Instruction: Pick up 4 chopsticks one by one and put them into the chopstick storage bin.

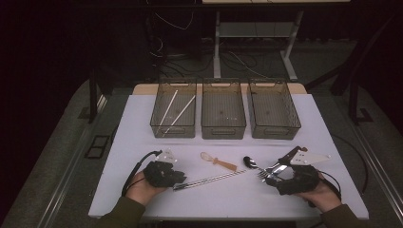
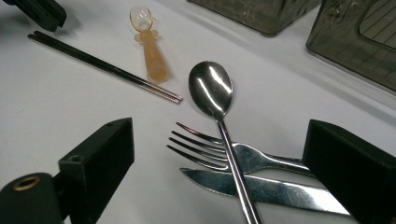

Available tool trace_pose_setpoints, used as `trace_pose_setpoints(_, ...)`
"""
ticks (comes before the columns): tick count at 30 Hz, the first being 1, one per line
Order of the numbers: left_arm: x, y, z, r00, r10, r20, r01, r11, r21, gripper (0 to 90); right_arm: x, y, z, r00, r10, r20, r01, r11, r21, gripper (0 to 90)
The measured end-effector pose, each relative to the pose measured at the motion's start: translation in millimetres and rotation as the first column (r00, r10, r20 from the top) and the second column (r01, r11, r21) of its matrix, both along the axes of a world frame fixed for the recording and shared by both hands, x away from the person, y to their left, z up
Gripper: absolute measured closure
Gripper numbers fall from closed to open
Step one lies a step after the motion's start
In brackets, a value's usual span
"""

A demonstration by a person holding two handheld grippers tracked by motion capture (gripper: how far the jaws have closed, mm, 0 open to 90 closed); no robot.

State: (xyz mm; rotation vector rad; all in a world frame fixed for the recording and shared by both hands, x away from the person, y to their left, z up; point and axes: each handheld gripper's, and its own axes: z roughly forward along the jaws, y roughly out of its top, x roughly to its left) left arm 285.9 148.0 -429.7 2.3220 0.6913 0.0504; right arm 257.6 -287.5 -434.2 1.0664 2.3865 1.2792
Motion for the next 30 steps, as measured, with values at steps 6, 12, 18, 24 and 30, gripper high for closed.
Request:
trace_pose_setpoints(6, -1.5, -14.5, 2.9, 0.9986, -0.051, 0.016, 0.052, 0.9956, -0.079, 73.2, -0.1, 1.2, -0.8, 1.0000, 0.002, -0.002, -0.002, 1.000, -0.001, 9.2)
trace_pose_setpoints(12, 5.6, -30.8, -0.8, 0.9948, -0.102, 0.005, 0.102, 0.9904, -0.093, 71.6, -0.1, 1.4, -1.5, 1.0000, -0.001, -0.004, 0.001, 1.000, -0.002, 9.2)
trace_pose_setpoints(18, 11.3, -44.2, -4.6, 0.9886, -0.150, 0.008, 0.151, 0.9839, -0.096, 74.3, 0.1, 1.0, -1.7, 1.0000, -0.006, -0.006, 0.006, 1.000, -0.001, 9.2)
trace_pose_setpoints(24, 15.0, -51.7, -8.1, 0.9818, -0.189, 0.015, 0.190, 0.9785, -0.080, 80.0, 0.1, 0.6, -2.2, 0.9999, -0.007, -0.010, 0.007, 1.000, 0.000, 9.2)
trace_pose_setpoints(30, 14.8, -52.9, -9.9, 0.9797, -0.199, 0.020, 0.200, 0.9775, -0.066, 82.5, -0.6, -0.7, -1.8, 0.9999, -0.009, -0.008, 0.009, 1.000, 0.001, 9.2)
